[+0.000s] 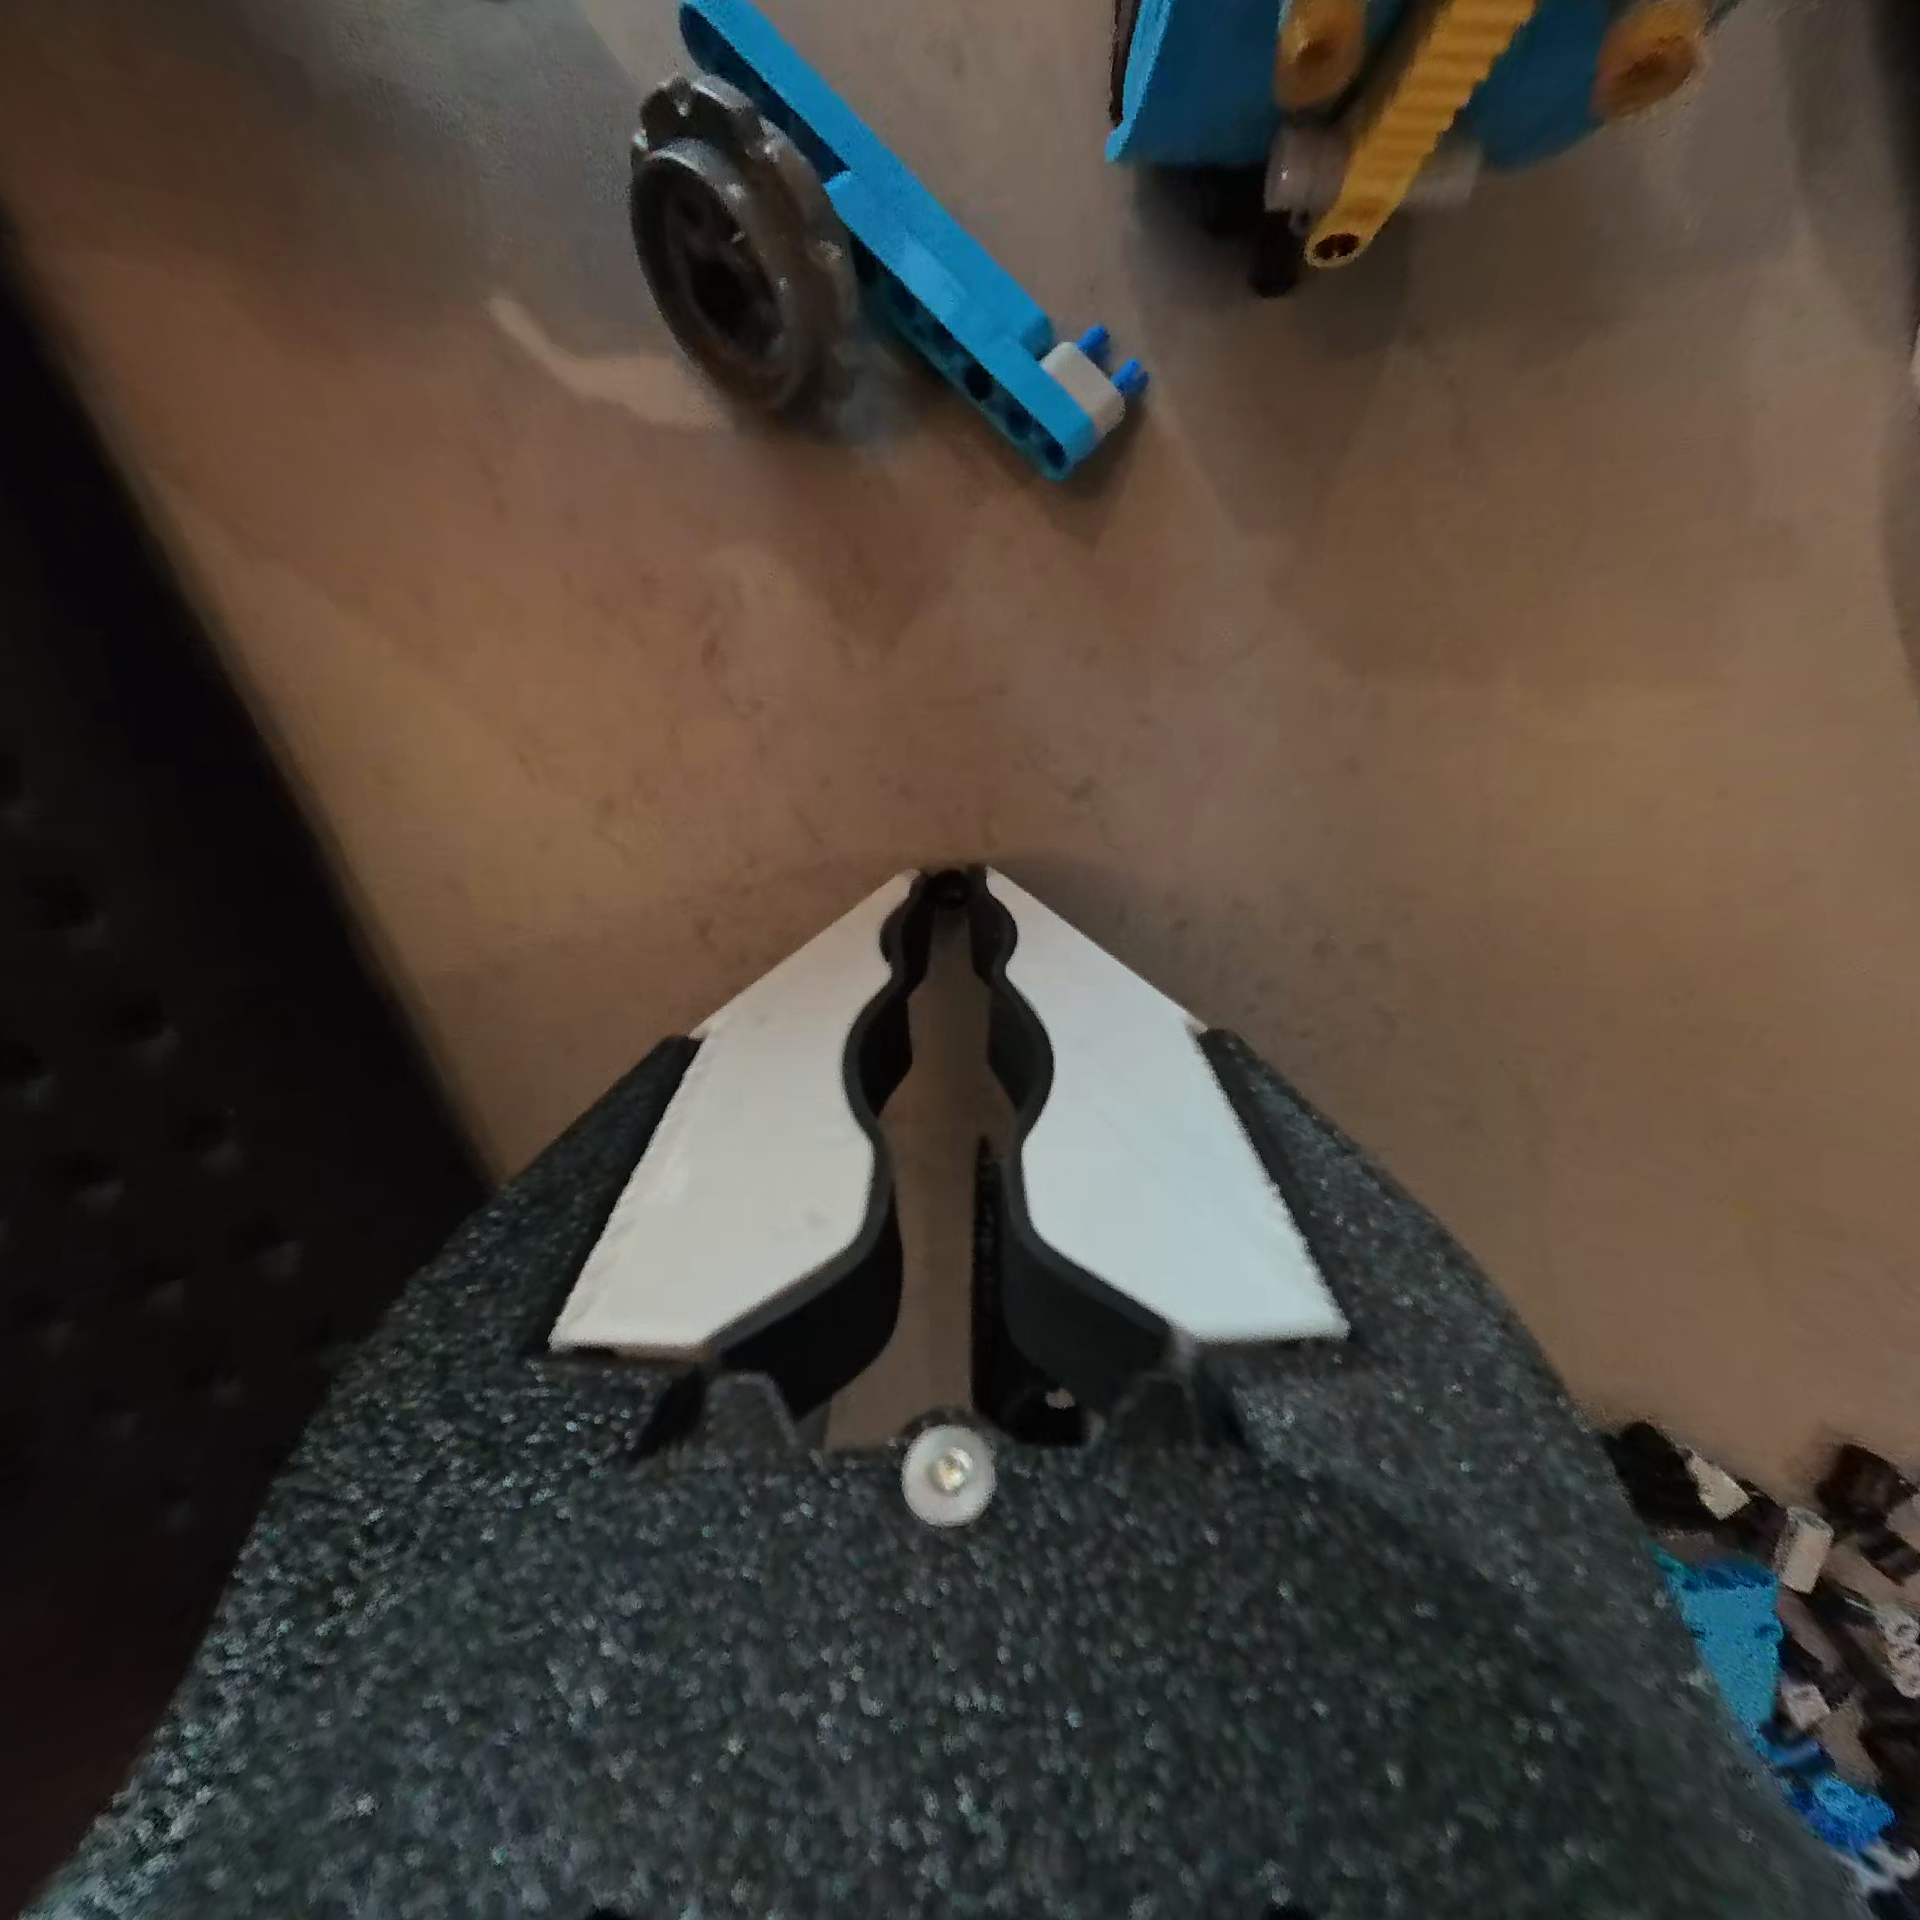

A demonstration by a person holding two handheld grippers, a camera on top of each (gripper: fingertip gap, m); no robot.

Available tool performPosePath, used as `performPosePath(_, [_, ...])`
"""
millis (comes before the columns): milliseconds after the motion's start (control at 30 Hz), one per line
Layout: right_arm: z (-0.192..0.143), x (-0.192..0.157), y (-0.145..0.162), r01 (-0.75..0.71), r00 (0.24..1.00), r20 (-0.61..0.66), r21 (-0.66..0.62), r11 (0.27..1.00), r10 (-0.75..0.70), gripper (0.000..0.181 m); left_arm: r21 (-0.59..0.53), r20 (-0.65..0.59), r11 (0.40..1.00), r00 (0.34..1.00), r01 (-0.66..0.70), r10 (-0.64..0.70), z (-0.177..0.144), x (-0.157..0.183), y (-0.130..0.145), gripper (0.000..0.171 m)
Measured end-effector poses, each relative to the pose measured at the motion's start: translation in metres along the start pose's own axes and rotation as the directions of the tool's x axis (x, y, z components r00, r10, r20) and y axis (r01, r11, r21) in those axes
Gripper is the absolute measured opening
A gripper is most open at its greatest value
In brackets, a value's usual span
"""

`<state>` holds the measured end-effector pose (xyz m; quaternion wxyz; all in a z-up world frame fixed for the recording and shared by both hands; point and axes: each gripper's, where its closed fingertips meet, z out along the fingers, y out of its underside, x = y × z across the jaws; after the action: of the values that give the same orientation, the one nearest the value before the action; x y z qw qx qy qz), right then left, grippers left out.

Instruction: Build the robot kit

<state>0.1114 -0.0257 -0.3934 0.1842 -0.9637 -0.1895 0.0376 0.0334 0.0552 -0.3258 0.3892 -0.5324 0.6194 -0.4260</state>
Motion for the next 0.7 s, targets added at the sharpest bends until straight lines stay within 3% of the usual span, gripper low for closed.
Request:
performPosePath(133, [-0.004,0.008,-0.007,0.032,0.998,-0.054,0.055,0.998,-0.029,0.007,0.044,0.02,0.998,0.999,0.045,-0.046,-0.005,-0.008,-0.005,0.006])
performPosePath(200, [-0.01,0.007,-0.021,0.025,0.999,-0.04,0.153,0.988,-0.019,0.007,0.059,0.036,0.997,0.998,0.055,-0.058,-0.006,-0.012,-0.007,0.006])
performPosePath(433, [-0.046,-0.017,-0.073,-0.179,0.962,0.27,0.518,0.836,0.039,0.007,0.072,0.072,0.996,0.996,0.046,-0.052,-0.009,-0.017,-0.008,0.007])
performPosePath(567, [-0.067,-0.021,-0.086,-0.312,0.907,0.418,0.598,0.738,0.044,0.007,0.074,0.072,0.996,0.996,0.045,-0.05,-0.01,-0.017,-0.008,0.007])
performPosePath(700, [-0.075,-0.022,-0.091,-0.37,0.874,0.485,0.621,0.691,0.032,0.007,0.074,0.071,0.996,0.996,0.051,-0.056,-0.01,-0.018,-0.008,0.007])
